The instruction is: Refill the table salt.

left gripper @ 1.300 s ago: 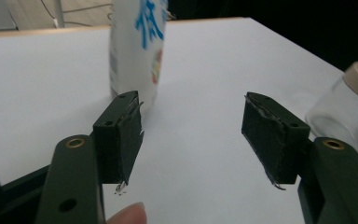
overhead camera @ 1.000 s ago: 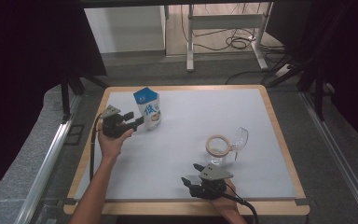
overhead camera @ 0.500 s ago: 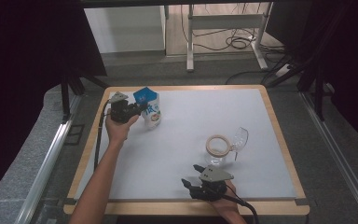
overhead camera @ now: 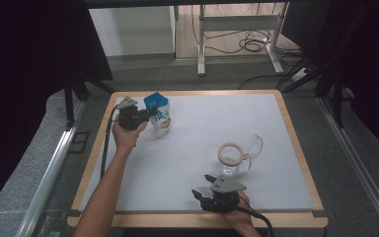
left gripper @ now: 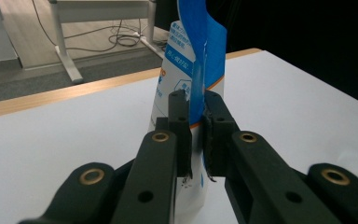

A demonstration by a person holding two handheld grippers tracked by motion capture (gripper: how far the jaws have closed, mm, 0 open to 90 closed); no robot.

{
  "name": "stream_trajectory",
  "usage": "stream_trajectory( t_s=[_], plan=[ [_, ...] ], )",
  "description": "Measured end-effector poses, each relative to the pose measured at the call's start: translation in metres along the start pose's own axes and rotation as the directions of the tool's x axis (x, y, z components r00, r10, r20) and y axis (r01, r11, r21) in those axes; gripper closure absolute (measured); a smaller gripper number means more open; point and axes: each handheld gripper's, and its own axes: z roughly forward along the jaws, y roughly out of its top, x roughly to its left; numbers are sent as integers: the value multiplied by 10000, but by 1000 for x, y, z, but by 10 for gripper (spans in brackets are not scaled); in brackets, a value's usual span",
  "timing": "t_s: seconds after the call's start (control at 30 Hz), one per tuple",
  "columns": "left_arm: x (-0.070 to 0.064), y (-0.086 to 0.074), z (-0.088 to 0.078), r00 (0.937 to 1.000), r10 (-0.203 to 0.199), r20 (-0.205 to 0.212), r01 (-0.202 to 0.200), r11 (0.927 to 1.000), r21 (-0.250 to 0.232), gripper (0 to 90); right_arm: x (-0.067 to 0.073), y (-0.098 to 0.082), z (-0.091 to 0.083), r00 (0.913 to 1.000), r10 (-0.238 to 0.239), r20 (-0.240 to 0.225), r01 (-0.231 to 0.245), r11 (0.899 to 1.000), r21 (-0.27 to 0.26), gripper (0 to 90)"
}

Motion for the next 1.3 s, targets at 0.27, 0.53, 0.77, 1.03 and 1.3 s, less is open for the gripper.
stream_trajectory(
  t_s=[0.27,0.53,0.77,1.03,1.3],
  plan=[
    [2,0,0,9995,-185,238,184,9998,49,882,1,0,1,10000,-29,-14,29,10000,-6,336],
    [1,-3,5,9998,-38,179,33,9996,269,852,1,0,0,10000,-34,-2,34,10000,-21,336],
    [1,-3,5,9994,-43,351,32,9995,318,900,1,0,1,10000,-37,0,37,10000,-19,336],
    [-5,-1,4,9989,46,459,-62,9994,332,900,0,0,0,10000,-59,58,59,10000,-75,336],
    [-15,2,-9,9964,237,816,-271,9988,412,900,0,0,0,9999,-67,104,68,9999,-89,336]
  ],
)
